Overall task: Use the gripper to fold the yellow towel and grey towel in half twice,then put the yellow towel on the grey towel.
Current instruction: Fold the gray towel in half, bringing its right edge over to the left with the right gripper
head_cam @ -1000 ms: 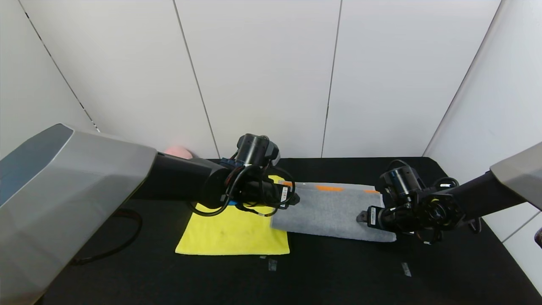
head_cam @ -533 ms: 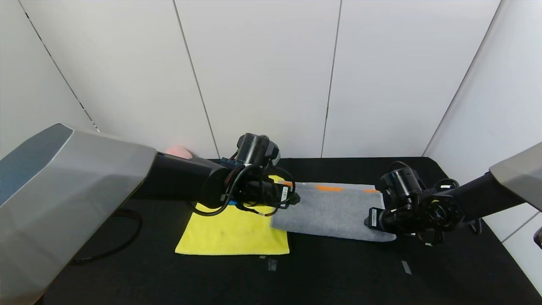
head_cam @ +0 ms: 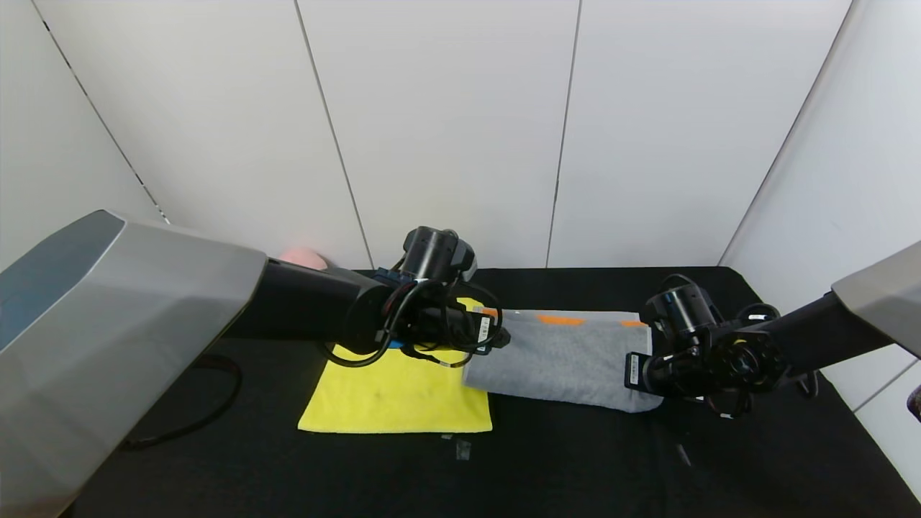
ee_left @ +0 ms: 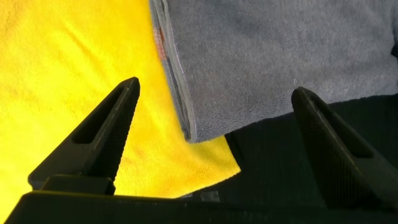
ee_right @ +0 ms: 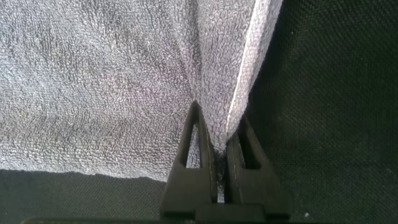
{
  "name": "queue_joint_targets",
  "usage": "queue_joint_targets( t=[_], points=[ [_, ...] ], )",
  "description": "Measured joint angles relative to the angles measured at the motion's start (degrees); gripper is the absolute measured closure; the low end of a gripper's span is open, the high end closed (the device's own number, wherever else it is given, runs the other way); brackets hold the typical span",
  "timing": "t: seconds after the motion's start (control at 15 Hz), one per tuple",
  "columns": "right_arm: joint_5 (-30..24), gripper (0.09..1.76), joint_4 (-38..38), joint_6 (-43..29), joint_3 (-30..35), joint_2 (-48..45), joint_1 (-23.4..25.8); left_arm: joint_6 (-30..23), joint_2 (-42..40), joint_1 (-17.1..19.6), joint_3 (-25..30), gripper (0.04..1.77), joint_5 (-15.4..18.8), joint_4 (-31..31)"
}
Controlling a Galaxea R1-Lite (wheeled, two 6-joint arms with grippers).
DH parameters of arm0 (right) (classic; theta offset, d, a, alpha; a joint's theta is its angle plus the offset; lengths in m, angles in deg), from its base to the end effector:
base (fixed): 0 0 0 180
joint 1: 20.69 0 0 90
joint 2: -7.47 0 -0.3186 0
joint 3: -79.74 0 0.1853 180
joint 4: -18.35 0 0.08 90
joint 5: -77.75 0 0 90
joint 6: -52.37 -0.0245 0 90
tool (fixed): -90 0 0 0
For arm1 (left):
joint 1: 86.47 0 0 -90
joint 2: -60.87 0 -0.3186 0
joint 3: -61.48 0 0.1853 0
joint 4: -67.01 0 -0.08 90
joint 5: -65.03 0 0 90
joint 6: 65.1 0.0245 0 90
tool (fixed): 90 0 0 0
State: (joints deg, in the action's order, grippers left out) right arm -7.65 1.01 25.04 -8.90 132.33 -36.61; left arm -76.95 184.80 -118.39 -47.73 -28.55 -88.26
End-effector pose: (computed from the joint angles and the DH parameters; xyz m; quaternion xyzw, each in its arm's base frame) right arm 0.3791 0.1061 0.0679 0.1319 0.4516 -0.0192 0.8822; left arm 0.3723 -0.2301 0.1509 0.0081 0.3435 -0.1960 0.9184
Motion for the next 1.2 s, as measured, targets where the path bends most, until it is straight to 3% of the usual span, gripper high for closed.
queue_joint_targets(
  t=[0.53,1.2],
  points=[
    [0.27,1.65,-0.21,0.24,1.27,-1.61,0.85,0.02,-0.04,0.0,0.06,0.09,-0.05,0.0],
    [0.27,1.65,-0.51,1.91,3.69,-4.85,7.38,0.09,-1.02,-0.02,0.2,0.09,-0.09,0.13]
  ],
)
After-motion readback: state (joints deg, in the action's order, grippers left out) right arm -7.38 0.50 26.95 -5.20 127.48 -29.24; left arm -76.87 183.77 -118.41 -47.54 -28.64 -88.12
